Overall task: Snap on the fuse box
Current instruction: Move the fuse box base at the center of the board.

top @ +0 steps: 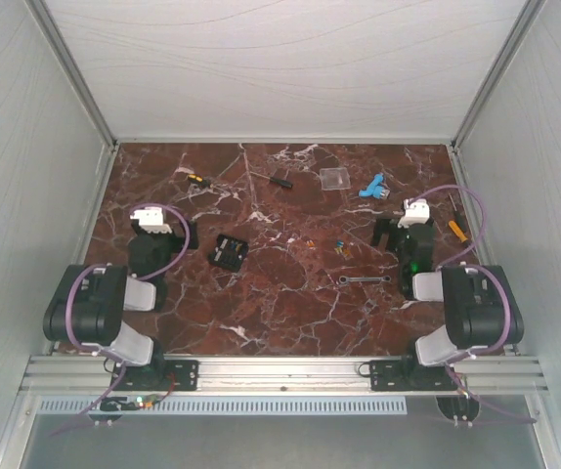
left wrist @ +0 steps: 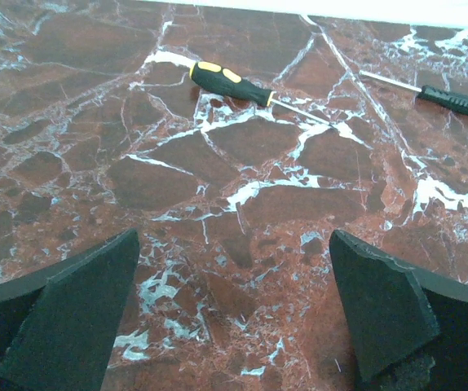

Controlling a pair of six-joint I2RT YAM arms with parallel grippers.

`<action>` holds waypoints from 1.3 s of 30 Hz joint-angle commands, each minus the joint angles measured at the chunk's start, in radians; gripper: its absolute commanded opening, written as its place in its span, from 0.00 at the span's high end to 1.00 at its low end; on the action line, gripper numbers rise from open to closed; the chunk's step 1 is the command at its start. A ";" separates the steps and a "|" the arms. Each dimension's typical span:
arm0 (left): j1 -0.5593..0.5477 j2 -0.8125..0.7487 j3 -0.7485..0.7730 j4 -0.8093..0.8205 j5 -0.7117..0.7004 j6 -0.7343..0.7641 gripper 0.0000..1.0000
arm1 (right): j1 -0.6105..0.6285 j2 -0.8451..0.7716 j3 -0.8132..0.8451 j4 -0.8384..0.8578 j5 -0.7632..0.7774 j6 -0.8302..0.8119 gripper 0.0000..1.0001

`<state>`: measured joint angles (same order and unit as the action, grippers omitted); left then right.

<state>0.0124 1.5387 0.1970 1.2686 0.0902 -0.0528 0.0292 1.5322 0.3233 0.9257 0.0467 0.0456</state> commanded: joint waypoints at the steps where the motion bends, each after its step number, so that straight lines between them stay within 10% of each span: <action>1: 0.004 -0.093 0.004 0.018 -0.024 0.003 0.00 | 0.040 -0.108 0.088 -0.127 -0.005 -0.069 0.02; 18: -0.008 -0.279 0.278 -0.738 0.219 -0.503 0.00 | 0.295 -0.270 0.363 -0.790 -0.107 0.121 0.04; 39: -0.128 -0.043 0.431 -0.946 0.288 -0.396 0.00 | 0.474 -0.081 0.490 -0.988 -0.235 0.118 0.12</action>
<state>-0.0856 1.4578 0.5583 0.3504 0.3534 -0.4957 0.4690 1.4128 0.7601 -0.0380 -0.1699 0.1734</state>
